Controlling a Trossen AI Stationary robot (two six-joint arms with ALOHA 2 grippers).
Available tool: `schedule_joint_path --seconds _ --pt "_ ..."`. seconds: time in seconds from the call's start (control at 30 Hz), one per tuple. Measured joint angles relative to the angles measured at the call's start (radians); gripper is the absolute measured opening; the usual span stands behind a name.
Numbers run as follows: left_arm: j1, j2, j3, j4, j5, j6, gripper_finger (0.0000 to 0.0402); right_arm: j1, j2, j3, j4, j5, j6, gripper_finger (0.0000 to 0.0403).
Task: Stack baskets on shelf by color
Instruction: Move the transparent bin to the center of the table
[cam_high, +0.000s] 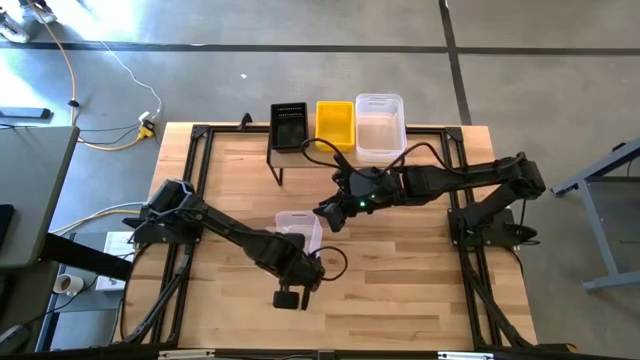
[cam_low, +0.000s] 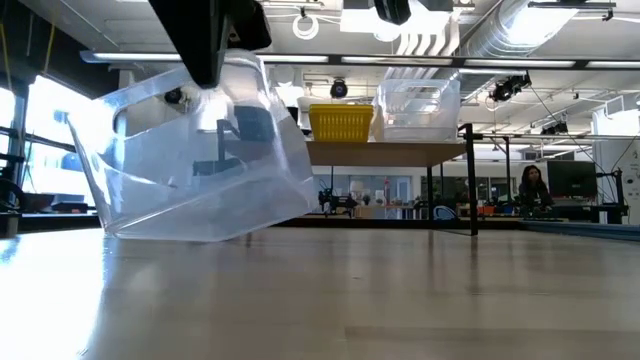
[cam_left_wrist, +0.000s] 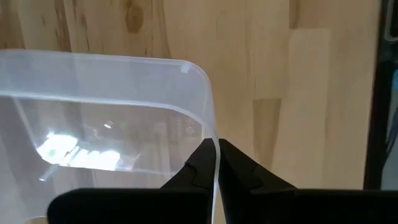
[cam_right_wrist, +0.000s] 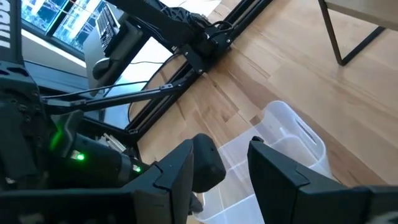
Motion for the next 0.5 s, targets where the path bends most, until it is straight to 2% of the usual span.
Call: schedule_joint_path --seconds 0.5 --pt "0.022 0.009 -0.001 0.0 -0.001 0.012 0.0008 -0.046 -0.068 0.001 -0.014 -0.002 -0.023 0.0138"
